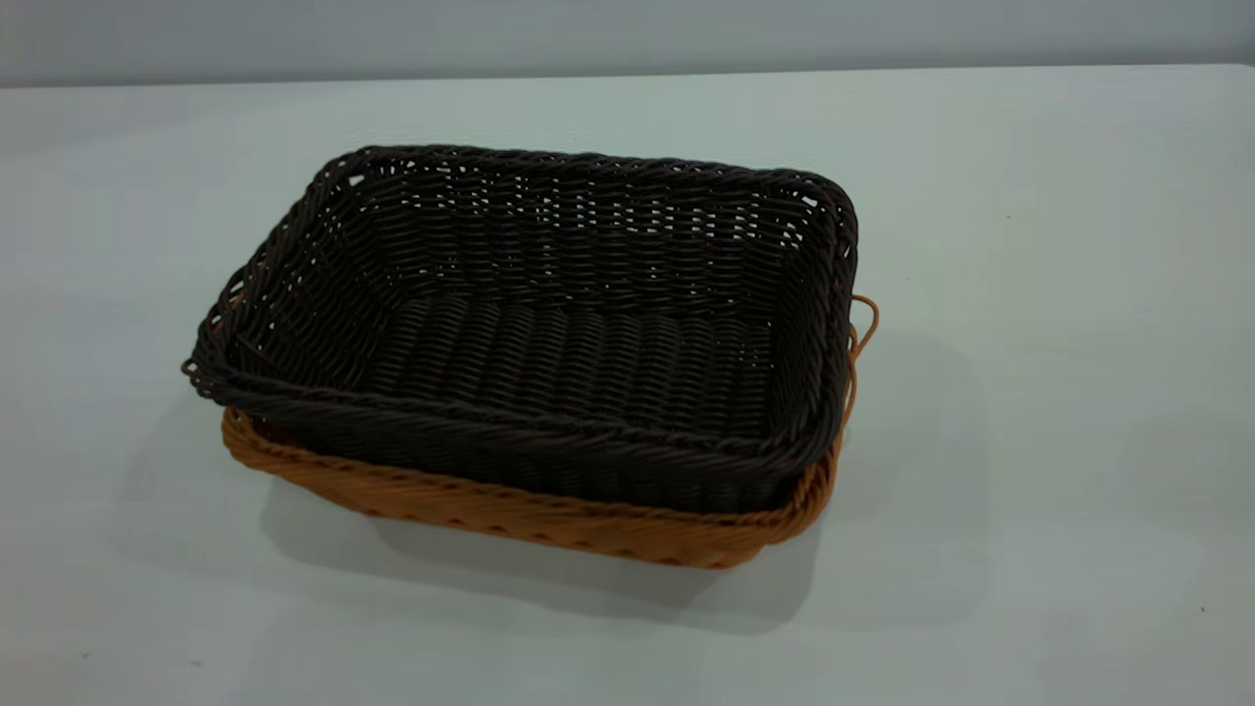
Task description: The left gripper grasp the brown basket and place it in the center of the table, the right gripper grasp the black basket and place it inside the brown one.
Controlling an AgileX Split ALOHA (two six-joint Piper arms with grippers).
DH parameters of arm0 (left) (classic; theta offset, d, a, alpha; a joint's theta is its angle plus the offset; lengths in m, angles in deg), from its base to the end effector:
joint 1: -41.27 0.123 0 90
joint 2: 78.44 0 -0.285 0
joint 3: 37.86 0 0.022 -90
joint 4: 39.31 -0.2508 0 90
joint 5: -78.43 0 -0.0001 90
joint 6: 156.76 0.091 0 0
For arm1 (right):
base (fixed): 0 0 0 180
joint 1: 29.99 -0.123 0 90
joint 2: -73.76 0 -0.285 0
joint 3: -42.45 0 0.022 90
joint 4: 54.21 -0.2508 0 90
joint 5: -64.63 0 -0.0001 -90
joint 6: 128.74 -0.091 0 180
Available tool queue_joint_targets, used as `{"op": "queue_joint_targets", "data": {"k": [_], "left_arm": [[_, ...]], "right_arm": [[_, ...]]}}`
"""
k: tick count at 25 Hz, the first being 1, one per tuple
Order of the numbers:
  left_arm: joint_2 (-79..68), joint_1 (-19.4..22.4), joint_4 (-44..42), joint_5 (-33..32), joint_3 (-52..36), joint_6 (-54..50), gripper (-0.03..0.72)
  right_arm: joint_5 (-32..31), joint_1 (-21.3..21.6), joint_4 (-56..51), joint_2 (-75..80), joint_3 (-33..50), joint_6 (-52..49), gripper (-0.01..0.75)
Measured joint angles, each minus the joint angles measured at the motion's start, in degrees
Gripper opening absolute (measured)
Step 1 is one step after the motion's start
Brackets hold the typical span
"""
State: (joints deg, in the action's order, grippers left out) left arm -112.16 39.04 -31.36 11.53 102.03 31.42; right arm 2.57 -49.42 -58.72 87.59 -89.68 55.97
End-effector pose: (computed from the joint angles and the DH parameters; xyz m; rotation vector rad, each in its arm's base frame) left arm 0.0545 -0.0137 0.3024 0.2112 2.4384 -0.1347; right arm 0.0065 0.0090 0.2790 -0.4535 2.1193 0.2443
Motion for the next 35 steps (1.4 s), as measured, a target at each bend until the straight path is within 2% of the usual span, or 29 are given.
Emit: {"op": "queue_joint_targets", "data": {"k": [9, 17, 25, 35], "left_arm": [[11.6, 0.0, 0.0, 0.3, -6.4, 2.5, 0.509], [19.7, 0.0, -0.1, 1.5, -8.4, 2.8, 0.509], [20.5, 0.0, -5.6, 3.4, -9.1, -4.7, 0.509], [20.7, 0.0, -5.8, 3.5, -9.1, -5.4, 0.509]], "right_arm": [[-1.5, 0.0, 0.4, -5.9, 2.2, 1.9, 0.584], [-1.7, 0.0, 0.4, -7.0, 2.2, 2.0, 0.584], [-1.7, 0.0, 0.4, -7.0, 2.2, 2.0, 0.584], [-1.7, 0.0, 0.4, -7.0, 2.2, 2.0, 0.584]]}}
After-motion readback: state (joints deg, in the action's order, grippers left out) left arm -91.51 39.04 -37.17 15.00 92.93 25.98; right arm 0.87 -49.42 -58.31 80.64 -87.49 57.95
